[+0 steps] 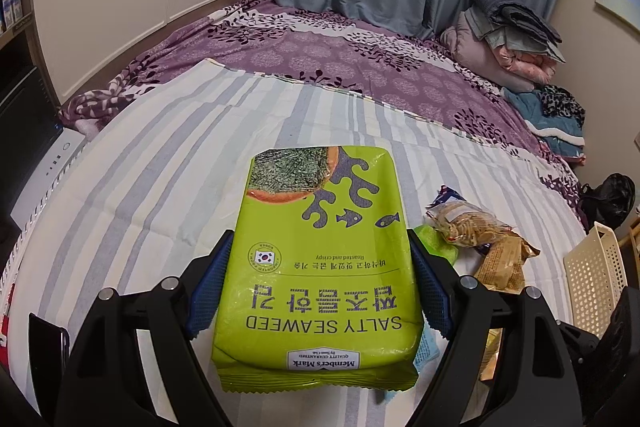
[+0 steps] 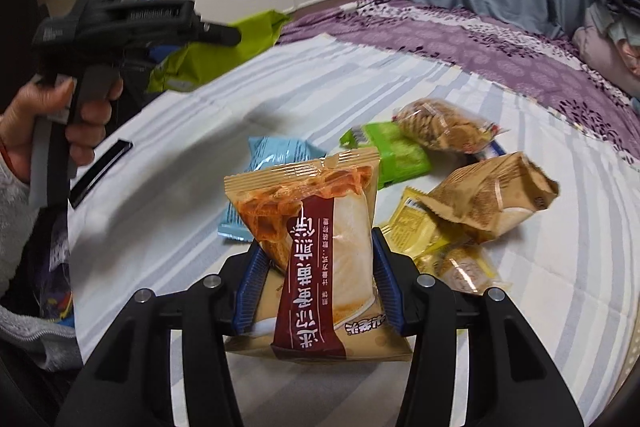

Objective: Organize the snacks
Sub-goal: 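Grasp the brown-and-red wafer packet with the right gripper while the left holds the seaweed bag, then carry the wafer packet to the cream basket and release with the right gripper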

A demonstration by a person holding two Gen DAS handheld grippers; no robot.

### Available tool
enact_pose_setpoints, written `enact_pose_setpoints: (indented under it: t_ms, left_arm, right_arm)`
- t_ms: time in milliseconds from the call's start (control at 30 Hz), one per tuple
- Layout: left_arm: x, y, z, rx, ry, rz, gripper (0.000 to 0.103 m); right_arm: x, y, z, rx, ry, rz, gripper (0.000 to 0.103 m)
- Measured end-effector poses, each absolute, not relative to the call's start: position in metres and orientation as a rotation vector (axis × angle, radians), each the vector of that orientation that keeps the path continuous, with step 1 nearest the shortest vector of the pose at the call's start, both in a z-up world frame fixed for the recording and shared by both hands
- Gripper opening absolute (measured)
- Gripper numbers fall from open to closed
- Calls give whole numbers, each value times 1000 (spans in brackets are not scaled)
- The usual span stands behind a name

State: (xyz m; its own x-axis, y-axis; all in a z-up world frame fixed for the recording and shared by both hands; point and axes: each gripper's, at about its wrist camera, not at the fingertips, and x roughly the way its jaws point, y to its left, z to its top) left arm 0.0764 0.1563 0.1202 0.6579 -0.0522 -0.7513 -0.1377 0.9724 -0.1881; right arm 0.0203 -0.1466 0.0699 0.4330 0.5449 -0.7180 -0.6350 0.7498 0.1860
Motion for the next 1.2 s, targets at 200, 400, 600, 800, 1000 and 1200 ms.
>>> enact_pose_setpoints:
  t_ms: [200, 400, 600, 800, 1000, 1200]
  left_arm:
    - [72, 143, 134, -223, 829, 28, 82]
    - [68, 125, 147, -192, 807, 2, 82]
    - [66, 100, 162, -162, 787, -31, 82]
    - [64, 72, 174, -128, 773, -70, 82]
    - [62, 36, 184, -87, 764, -117, 82]
    - [60, 0, 192, -49, 757, -167, 82]
  right_arm:
    - [13, -177, 92, -25, 787, 674, 50]
    - [3, -227, 108, 67, 733, 555, 50]
    - [-9, -287, 127, 149, 667, 434, 50]
    - [-20, -334, 136, 193, 619, 316, 50]
    - [-35, -385, 139, 242, 576, 189, 50]
    - [-50, -439, 130, 300, 566, 36, 50]
